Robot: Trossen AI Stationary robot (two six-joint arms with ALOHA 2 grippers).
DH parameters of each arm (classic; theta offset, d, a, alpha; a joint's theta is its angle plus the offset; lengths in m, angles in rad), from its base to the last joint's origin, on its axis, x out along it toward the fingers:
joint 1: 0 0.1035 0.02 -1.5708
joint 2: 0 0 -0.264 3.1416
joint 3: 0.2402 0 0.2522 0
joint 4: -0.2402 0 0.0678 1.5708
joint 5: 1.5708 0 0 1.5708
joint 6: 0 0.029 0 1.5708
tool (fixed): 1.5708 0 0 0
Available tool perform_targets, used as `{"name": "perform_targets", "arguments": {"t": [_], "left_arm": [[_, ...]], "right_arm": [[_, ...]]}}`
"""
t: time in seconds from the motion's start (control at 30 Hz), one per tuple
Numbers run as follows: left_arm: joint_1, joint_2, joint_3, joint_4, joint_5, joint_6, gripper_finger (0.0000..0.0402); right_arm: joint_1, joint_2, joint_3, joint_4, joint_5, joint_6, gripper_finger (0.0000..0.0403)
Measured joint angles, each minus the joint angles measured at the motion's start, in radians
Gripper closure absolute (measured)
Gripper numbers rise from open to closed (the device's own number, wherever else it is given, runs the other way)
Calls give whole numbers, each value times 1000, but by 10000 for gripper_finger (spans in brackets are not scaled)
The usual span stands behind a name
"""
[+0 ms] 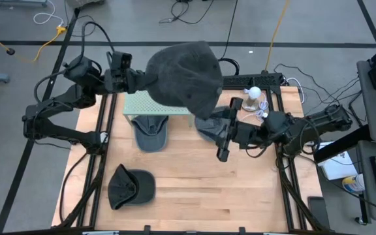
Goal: Pick & Place hat
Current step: Put the black cap on the shelf
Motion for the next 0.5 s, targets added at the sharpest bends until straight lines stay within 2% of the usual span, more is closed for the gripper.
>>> {"name": "perform_targets", "arguments": {"t": [0.27,0.5], "left_arm": [[47,-22,0,-131,93,-61,394],[128,-42,0,-308,198,-70,394]], "right_arm": [[59,-22,0,-92,155,-120,204],[97,-22,0,-128,157,-121,209]]}}
